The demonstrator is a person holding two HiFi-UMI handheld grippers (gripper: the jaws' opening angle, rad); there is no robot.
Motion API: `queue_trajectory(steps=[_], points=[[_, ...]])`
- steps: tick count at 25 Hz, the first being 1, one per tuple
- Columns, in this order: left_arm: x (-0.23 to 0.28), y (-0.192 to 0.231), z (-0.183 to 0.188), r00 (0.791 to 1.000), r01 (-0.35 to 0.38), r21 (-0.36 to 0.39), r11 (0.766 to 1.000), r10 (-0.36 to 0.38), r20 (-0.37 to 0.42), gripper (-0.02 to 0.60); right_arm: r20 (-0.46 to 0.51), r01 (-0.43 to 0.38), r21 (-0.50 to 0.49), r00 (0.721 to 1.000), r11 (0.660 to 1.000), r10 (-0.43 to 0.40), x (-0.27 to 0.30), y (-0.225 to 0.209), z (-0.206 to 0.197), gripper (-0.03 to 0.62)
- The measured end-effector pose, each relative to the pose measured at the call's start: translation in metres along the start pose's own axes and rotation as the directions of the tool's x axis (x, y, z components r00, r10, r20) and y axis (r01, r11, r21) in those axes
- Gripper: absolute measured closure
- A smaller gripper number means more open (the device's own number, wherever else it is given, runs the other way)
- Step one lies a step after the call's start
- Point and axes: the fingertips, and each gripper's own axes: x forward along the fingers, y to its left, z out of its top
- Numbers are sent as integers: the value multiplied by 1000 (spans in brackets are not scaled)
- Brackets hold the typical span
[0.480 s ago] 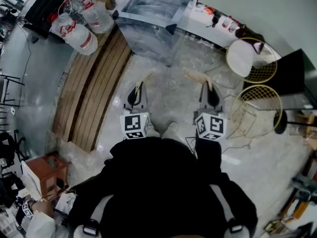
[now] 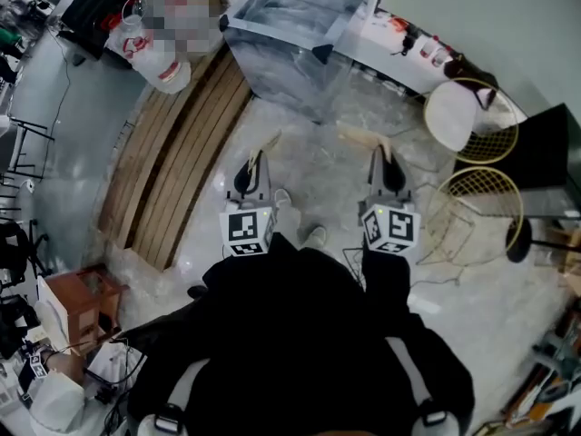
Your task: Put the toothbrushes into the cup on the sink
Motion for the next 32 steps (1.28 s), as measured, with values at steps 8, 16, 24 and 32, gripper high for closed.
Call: queue_trajectory(steps=[8, 16, 24, 32], points=[[31, -9, -5, 1000, 24, -10, 1000, -24, 16, 560, 2, -11, -22, 1000, 1000, 11, 17, -8, -2, 563], [109, 1, -19, 999, 41, -27, 999, -41, 6, 560, -12, -5, -29, 1000, 1000, 4, 77, -33, -18, 563], [213, 37, 8, 998, 52, -24, 998, -52, 18, 560, -13, 12, 6, 1000, 1000, -12, 184, -52, -13, 563], [327, 82, 56, 996, 84, -20, 996, -84, 15, 560, -30, 59, 24, 998, 998, -59, 302, -64, 12, 563]])
